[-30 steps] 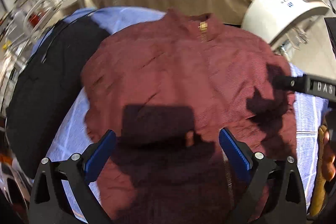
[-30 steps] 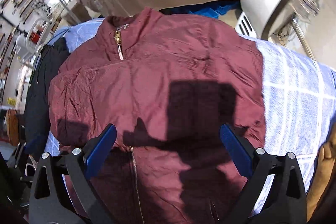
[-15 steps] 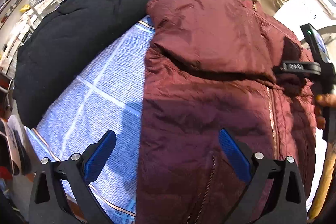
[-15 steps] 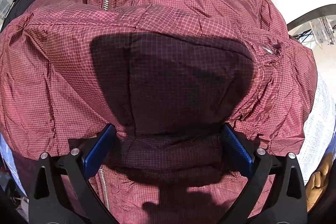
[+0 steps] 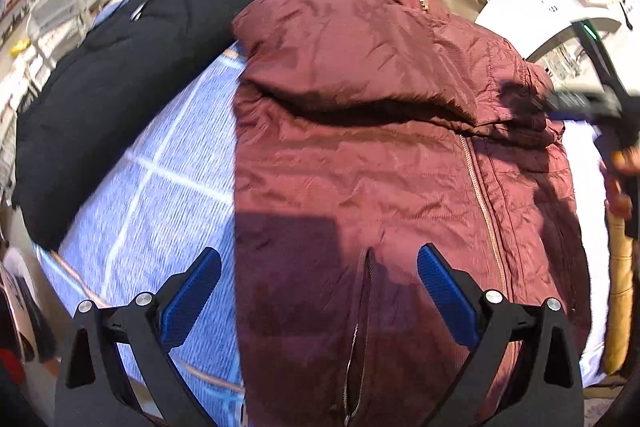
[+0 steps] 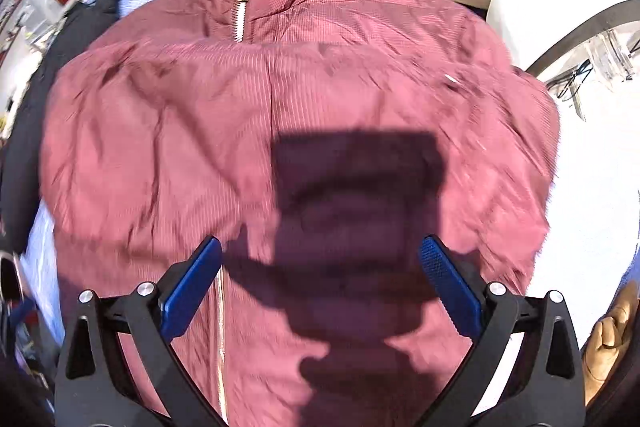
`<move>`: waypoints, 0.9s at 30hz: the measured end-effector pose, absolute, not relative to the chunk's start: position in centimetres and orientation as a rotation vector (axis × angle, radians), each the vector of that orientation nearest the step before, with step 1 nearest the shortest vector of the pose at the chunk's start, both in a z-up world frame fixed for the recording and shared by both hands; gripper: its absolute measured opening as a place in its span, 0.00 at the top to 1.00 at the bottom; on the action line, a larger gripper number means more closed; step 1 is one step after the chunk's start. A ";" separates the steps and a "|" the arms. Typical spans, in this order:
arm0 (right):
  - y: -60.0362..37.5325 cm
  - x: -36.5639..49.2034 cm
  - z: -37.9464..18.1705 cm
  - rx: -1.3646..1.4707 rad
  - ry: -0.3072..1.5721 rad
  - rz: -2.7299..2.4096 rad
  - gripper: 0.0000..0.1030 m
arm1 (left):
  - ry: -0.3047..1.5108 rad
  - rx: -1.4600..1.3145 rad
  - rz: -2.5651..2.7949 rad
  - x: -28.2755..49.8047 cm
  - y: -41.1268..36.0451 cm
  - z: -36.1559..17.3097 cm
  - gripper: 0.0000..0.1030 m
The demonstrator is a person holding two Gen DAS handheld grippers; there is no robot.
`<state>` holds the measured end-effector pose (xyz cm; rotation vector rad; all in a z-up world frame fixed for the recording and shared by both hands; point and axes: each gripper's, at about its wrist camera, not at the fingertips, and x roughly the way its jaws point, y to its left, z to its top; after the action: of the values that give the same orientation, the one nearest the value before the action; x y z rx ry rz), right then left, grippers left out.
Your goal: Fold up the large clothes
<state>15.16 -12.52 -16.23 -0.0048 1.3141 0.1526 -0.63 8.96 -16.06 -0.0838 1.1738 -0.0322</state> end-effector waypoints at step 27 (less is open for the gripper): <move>-30.8 -14.4 -23.1 0.457 1.615 0.159 0.06 | 1.477 -0.239 -0.342 -11.1 11.1 -24.2 0.08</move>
<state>-14.45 -30.79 -23.13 0.4565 1.6146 0.1595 -11.11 11.12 -24.24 -0.2386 1.4767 -0.3422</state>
